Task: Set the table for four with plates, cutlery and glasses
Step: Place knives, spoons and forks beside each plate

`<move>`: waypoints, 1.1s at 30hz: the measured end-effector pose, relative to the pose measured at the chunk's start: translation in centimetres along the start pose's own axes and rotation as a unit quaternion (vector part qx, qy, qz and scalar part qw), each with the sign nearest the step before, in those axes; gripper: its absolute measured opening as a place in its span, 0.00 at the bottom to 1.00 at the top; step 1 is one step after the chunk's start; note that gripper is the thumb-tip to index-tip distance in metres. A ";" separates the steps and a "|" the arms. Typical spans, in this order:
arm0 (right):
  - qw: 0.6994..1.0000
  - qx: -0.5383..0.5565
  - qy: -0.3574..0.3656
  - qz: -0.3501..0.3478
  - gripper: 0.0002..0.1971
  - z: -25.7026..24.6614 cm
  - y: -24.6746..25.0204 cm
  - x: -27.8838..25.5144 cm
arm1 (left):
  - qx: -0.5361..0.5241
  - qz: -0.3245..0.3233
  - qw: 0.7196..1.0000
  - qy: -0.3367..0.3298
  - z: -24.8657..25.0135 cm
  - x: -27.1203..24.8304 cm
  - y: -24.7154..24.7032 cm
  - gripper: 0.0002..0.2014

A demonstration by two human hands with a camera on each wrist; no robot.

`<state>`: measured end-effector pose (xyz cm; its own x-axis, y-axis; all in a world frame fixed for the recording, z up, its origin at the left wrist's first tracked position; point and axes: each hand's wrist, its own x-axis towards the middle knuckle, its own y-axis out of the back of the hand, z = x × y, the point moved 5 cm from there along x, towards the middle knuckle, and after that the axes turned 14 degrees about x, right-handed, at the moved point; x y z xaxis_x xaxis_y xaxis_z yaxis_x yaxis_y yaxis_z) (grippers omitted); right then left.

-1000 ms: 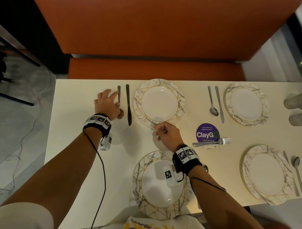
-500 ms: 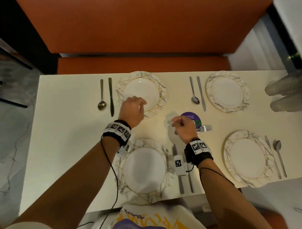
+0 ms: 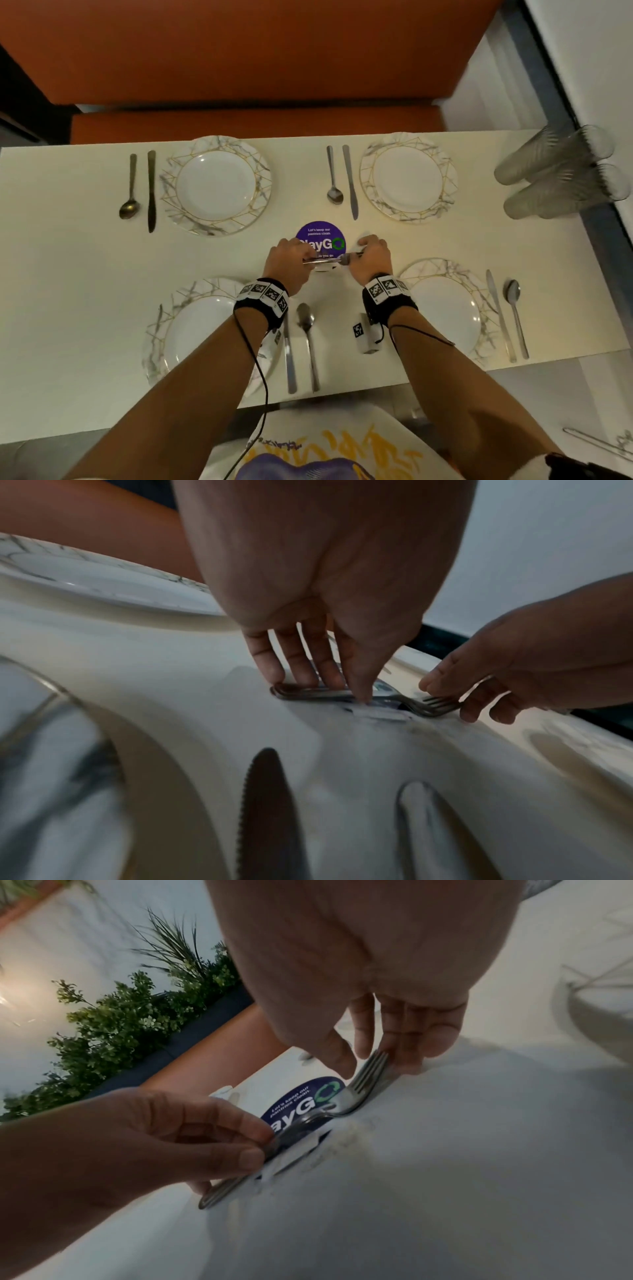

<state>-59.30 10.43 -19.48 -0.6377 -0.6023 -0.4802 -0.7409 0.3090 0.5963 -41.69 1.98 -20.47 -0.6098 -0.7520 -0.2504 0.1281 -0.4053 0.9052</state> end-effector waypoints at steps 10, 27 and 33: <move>0.994 0.058 0.073 -0.048 0.10 -2.0 2.0 0.0 | -0.019 -0.009 0.999 0.047 1.2 -1.3 1.0 0.09; 0.948 0.257 0.137 -0.129 0.09 -10.7 -2.2 -5.6 | -0.566 -0.007 0.804 0.181 -0.5 -5.6 8.0 0.11; 0.911 0.382 0.110 -0.108 0.07 -12.3 -4.1 -9.6 | -0.639 -0.010 0.745 0.192 -4.0 -8.7 8.6 0.13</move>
<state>-47.56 5.82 -9.41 -0.4633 -0.8175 -0.3422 -0.8287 0.5365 -0.1595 -32.11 2.99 -11.92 -0.3852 -0.7324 -0.5613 0.9112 -0.3982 -0.1057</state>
